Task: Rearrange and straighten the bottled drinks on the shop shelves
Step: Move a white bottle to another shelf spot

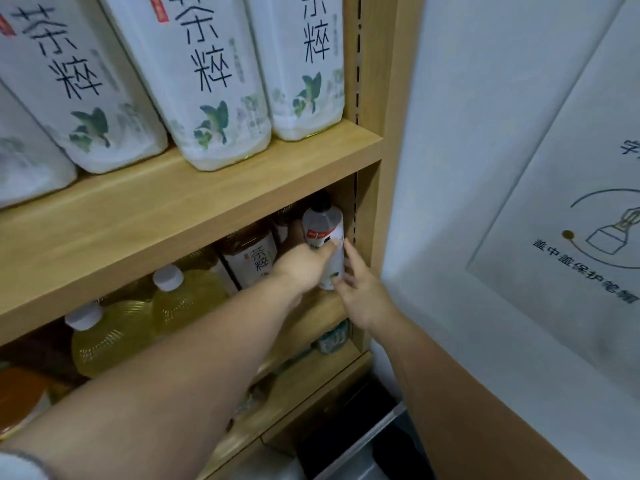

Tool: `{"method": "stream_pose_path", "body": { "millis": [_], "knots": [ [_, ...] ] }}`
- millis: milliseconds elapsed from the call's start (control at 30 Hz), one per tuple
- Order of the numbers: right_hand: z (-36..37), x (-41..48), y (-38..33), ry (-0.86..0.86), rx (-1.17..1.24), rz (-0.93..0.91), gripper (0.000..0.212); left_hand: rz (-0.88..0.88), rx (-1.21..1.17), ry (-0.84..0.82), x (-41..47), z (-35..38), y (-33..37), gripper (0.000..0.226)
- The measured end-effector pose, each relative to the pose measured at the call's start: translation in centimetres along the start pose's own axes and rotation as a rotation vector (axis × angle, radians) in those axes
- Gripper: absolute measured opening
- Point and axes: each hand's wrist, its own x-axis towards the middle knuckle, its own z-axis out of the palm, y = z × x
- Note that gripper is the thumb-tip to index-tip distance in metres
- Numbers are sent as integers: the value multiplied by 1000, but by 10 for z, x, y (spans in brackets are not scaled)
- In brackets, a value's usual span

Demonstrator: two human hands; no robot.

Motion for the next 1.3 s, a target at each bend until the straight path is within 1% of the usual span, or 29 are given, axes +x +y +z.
{"method": "stream_pose_path", "body": {
  "millis": [67,133,200,300,367,433,567,667,733,800,867,967,1033,1133,1300],
  "knots": [
    [-2,0,1,-12,28,-3,73,32,14,32,3,2,-1,67],
    [-4,-2,3,-24,48,-16,73,94,-33,106,6,4,-7,73],
    [-4,-6,5,-23,70,-35,70,148,-83,127,6,5,-15,74],
    [-5,-16,9,34,63,-75,63,178,-143,95,0,7,-26,69],
    [-6,-26,12,80,16,-123,58,182,-190,88,-6,8,-31,59],
    [-4,-37,14,102,25,-155,53,189,-240,92,-15,7,-35,54],
    [9,-62,12,180,189,-118,41,211,-242,98,-41,2,-47,52],
    [22,-91,8,248,286,-92,33,188,-262,60,-66,-1,-60,47],
    [31,-113,6,258,374,-80,28,164,-297,41,-84,-3,-71,45],
    [40,-132,7,233,420,-81,25,149,-316,18,-102,-8,-85,46],
    [49,-147,6,184,413,-87,27,135,-336,0,-121,-16,-100,46],
    [62,-165,0,73,345,-92,39,135,-357,5,-150,-32,-127,43],
    [78,-178,-8,1,332,-92,47,125,-362,13,-170,-47,-144,47],
    [110,-198,-25,-75,323,-117,50,107,-406,69,-200,-72,-176,59],
    [187,-246,-53,-201,313,-136,49,83,-420,186,-265,-121,-244,59]
  ]
}}
